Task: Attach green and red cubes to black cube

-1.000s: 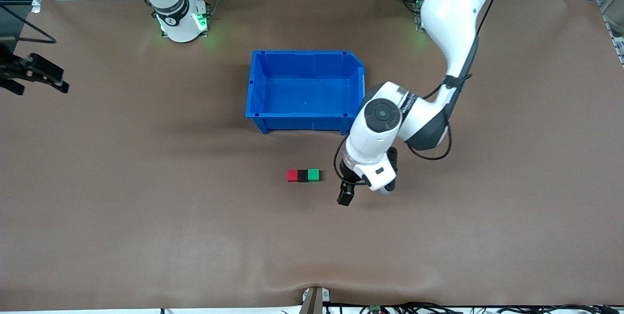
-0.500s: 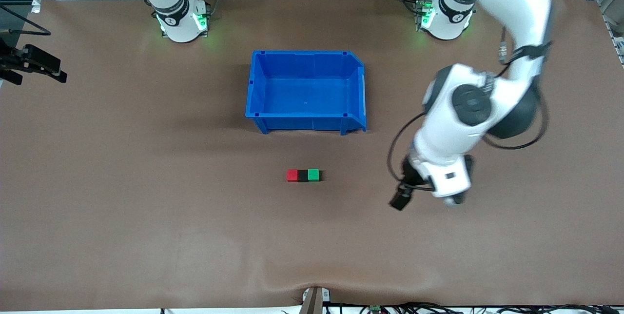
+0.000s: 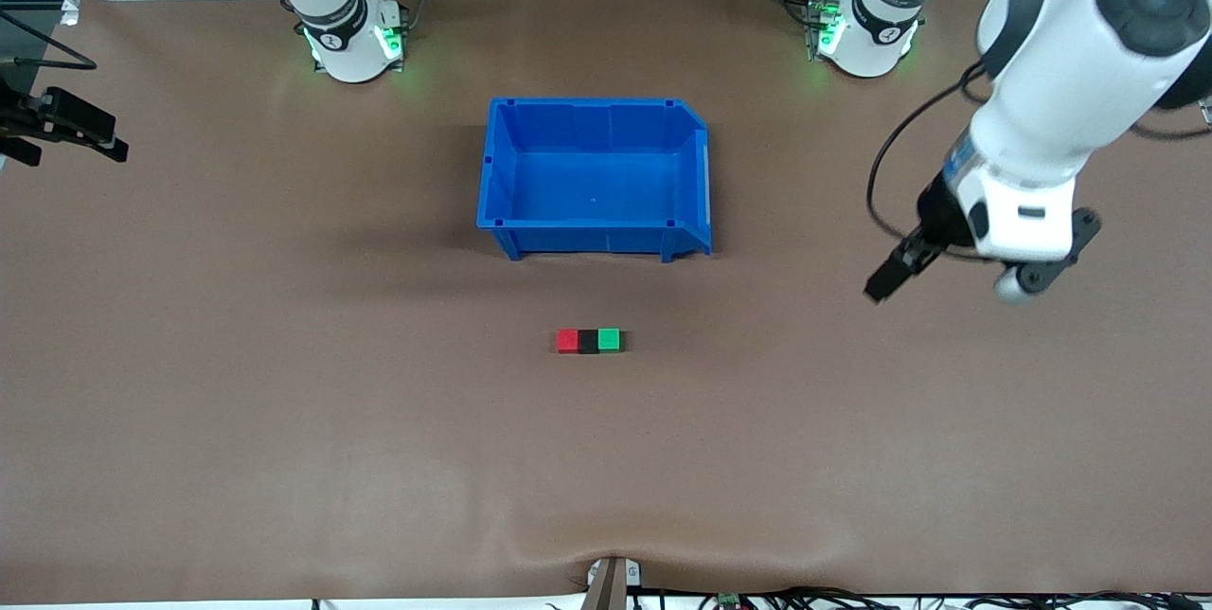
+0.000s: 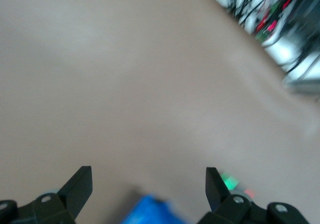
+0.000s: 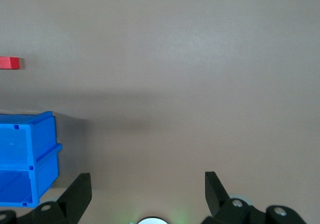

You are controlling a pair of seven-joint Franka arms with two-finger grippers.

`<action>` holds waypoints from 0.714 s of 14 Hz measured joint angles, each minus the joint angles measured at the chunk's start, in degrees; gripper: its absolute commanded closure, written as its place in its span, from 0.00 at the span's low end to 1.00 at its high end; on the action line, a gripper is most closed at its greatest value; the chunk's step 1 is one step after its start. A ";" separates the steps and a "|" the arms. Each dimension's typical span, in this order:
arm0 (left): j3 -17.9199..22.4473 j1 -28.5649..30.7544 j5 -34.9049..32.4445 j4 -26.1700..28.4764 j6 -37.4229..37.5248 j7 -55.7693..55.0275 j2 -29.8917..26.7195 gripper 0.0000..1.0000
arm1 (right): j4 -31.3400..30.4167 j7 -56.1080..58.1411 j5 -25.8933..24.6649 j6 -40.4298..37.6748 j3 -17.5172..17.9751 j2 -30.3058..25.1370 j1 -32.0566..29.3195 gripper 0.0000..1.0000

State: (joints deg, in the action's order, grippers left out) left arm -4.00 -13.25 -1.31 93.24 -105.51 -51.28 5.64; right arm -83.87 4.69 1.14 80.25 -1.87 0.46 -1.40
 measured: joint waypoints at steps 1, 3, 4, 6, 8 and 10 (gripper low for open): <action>-0.01 1.33 0.00 1.21 2.44 4.93 -1.99 0.00 | 0.01 0.00 0.01 -0.04 0.01 0.02 -0.01 0.00; 0.01 5.06 0.01 2.17 5.57 15.78 -4.68 0.00 | 0.02 0.00 0.01 -0.05 0.03 0.07 -0.03 0.00; 0.04 7.11 0.06 2.23 6.98 21.27 -5.61 0.00 | 0.02 0.00 0.01 -0.07 0.03 0.12 -0.04 0.00; 0.08 10.64 0.12 2.25 8.75 31.45 -7.01 0.00 | 0.02 0.00 0.01 -0.11 0.03 0.18 -0.08 0.00; 0.10 12.17 0.28 1.72 10.93 39.61 -7.56 0.00 | 0.02 0.00 0.01 -0.11 0.03 0.19 -0.10 0.00; -0.18 12.10 0.29 0.69 13.69 43.94 -7.54 0.00 | 0.02 0.00 0.02 -0.10 0.03 0.19 -0.12 0.00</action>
State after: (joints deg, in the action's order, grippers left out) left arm -4.18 -1.15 -1.03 93.93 -91.82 -7.34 -1.89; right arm -83.85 4.69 1.15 80.15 -1.85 0.64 -1.52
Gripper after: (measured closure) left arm 0.000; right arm 0.000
